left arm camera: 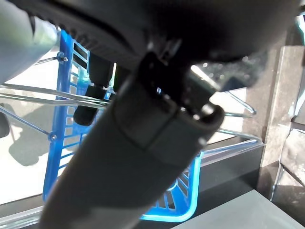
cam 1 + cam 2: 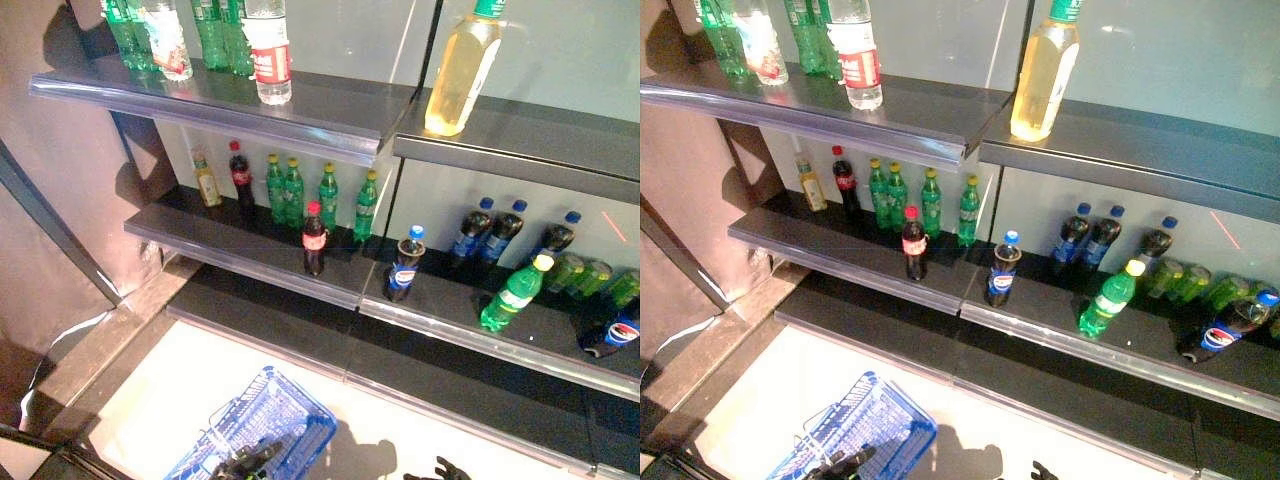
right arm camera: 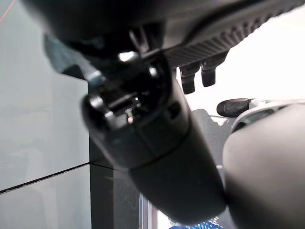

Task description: Pick up the drink and place into the basket.

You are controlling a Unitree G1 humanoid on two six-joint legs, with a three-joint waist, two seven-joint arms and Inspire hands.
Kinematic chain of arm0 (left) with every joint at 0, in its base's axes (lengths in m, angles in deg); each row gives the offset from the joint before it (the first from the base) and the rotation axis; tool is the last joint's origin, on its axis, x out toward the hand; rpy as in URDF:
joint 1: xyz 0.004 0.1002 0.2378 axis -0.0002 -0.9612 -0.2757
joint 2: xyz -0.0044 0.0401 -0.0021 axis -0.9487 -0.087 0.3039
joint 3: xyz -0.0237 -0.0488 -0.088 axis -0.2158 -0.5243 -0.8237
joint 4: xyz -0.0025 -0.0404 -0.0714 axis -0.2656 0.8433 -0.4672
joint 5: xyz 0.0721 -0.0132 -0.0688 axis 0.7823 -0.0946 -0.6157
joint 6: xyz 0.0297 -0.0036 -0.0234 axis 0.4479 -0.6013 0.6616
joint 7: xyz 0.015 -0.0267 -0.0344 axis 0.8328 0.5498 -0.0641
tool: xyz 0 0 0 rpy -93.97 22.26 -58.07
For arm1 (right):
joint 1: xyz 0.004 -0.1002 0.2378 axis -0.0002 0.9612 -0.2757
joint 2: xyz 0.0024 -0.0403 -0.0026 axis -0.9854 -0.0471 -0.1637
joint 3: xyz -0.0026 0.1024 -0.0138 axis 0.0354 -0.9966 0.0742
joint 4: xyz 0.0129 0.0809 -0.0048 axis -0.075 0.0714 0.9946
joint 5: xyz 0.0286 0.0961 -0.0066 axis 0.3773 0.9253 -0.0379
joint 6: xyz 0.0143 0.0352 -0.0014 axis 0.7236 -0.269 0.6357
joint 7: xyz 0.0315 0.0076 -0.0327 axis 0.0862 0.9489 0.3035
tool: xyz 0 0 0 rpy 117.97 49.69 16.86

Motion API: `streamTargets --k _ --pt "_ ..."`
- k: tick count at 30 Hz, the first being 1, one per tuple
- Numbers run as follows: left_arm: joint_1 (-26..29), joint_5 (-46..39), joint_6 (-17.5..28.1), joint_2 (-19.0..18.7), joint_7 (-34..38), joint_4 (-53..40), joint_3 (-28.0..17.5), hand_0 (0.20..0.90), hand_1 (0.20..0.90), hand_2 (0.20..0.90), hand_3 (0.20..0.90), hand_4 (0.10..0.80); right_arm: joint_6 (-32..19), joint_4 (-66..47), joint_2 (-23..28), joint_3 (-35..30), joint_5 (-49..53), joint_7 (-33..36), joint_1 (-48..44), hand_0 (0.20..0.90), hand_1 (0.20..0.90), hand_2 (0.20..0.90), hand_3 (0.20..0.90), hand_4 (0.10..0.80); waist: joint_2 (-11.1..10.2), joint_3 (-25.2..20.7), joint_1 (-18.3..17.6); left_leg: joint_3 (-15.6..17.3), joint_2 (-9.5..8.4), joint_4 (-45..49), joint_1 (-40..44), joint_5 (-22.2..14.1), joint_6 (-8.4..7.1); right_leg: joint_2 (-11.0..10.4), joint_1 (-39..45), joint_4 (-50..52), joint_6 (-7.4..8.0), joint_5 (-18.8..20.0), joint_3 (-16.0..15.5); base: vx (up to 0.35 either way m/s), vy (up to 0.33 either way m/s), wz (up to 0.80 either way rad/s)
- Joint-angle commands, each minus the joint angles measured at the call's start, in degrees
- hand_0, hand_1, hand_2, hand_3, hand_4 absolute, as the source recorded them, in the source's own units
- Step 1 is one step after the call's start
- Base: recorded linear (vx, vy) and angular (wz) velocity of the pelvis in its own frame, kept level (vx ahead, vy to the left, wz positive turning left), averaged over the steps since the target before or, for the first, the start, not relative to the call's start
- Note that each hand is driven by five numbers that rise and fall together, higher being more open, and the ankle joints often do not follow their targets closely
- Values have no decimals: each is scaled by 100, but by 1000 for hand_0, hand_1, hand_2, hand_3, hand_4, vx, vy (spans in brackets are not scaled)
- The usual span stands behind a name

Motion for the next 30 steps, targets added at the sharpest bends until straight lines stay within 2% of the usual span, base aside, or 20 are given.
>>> streamTargets --k 1,4,9,21,27,30 --pt "214 245 395 -215 -176 -69 53 300 300 300 200 100 -57 312 47 -37 42 9 -407 900 900 900 900 800 24 314 92 149 338 307 178 -335 -172 -355 -54 13 314 121 134 0 0 0" --pt "189 148 474 -200 -192 -93 54 300 300 300 200 100 -120 331 45 -46 -19 -21 -391 900 900 900 900 800 30 314 107 128 338 321 153 -327 -174 -352 -56 17 310 117 138 0 0 0" --pt "156 185 357 -193 -239 -78 25 300 300 300 200 100 -194 357 48 -28 -99 45 -391 900 900 900 900 800 20 328 134 86 335 329 143 -334 -176 -364 -54 22 317 111 119 0 0 0" --pt "172 193 368 -197 -227 -59 34 300 300 300 200 100 -131 391 72 -16 -265 117 -411 900 900 900 900 800 18 323 143 48 332 333 140 -339 -172 -332 -40 21 302 90 156 0 0 0" --pt "195 226 334 -179 -163 -48 74 300 300 300 200 100 -148 388 105 87 -661 506 -448 900 900 900 900 800 22 330 174 13 327 324 125 -335 -165 -336 -13 7 299 82 141 0 0 0" --pt "194 263 313 -183 -128 -55 98 300 300 300 200 100 -397 293 132 180 -892 658 -495 900 900 900 900 800 17 328 198 -10 321 334 124 -340 -172 -351 3 7 310 83 129 0 0 0"
